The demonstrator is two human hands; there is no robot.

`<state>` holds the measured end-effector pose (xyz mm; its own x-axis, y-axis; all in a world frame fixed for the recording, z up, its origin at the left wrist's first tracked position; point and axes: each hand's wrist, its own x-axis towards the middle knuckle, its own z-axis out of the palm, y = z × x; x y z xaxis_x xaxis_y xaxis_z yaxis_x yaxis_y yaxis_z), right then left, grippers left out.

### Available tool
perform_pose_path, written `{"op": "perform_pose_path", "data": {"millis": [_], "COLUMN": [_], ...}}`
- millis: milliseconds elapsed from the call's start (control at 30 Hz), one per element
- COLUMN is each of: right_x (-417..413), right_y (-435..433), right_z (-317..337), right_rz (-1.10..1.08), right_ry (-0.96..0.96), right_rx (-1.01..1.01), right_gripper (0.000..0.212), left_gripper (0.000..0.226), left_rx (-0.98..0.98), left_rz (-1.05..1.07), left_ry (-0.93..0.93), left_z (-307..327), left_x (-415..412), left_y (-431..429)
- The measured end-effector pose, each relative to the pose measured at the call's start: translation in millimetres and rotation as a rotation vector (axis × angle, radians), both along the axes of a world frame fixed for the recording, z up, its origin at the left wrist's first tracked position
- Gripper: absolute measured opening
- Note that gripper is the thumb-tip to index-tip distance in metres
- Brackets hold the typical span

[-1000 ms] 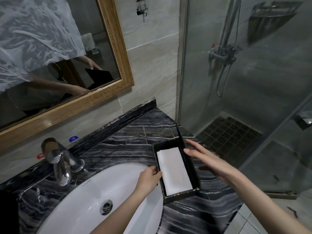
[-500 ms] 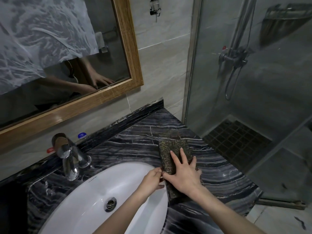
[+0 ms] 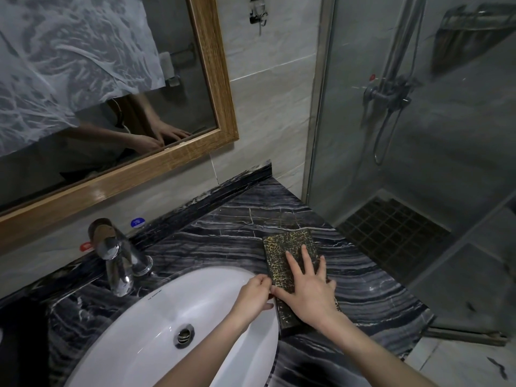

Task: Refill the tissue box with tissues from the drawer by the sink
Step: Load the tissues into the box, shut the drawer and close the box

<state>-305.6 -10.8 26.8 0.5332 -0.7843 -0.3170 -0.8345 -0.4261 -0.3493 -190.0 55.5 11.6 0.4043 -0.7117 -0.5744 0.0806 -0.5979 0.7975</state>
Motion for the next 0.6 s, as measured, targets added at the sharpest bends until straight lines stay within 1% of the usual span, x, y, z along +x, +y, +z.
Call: {"op": "perform_pose_path", "data": {"millis": [67, 133, 167, 233, 300, 367, 433, 500, 600], "right_x": [-12.3, -25.1, -31.5, -43.7, -52.7, -57.4, -61.0, -64.6, -67.5], "right_y": [-5.6, -14.2, -19.1, -27.5, -31.2, -32.2, -33.4, -35.2, -33.8], "right_z": [0.4, 1.2, 0.9, -0.5, -4.3, -12.9, -22.8, -33.0, -39.1], "right_rz": [-0.07, -0.187, -0.248, -0.342, -0.422, -0.498, -0.577, -0.646, -0.659], "right_ry": [-0.165, -0.336, -0.38, -0.406, -0.412, -0.429, -0.474, -0.524, -0.515], "right_rx": [0.044, 0.132, 0.182, 0.273, 0.368, 0.459, 0.516, 0.578, 0.679], "right_gripper": [0.083, 0.079, 0.076, 0.068, 0.054, 0.038, 0.028, 0.025, 0.026], "left_gripper": [0.022, 0.023, 0.022, 0.021, 0.025, 0.037, 0.048, 0.055, 0.06], "left_rx": [-0.004, -0.01, -0.011, 0.0, 0.014, 0.011, -0.005, -0.015, -0.017], "left_rz": [-0.005, -0.028, -0.042, -0.074, -0.096, -0.092, -0.088, -0.083, -0.076], "left_ry": [-0.023, -0.063, -0.077, -0.088, -0.075, -0.037, -0.015, 0.002, 0.029], "left_z": [4.7, 10.5, 13.0, 17.4, 19.5, 19.4, 18.2, 16.2, 15.0], "left_x": [-3.1, -6.5, -8.0, -10.7, -12.9, -15.0, -16.8, -17.3, -17.9], "left_y": [-4.2, -7.6, -8.7, -9.4, -9.1, -7.9, -7.0, -6.2, -5.5]}}
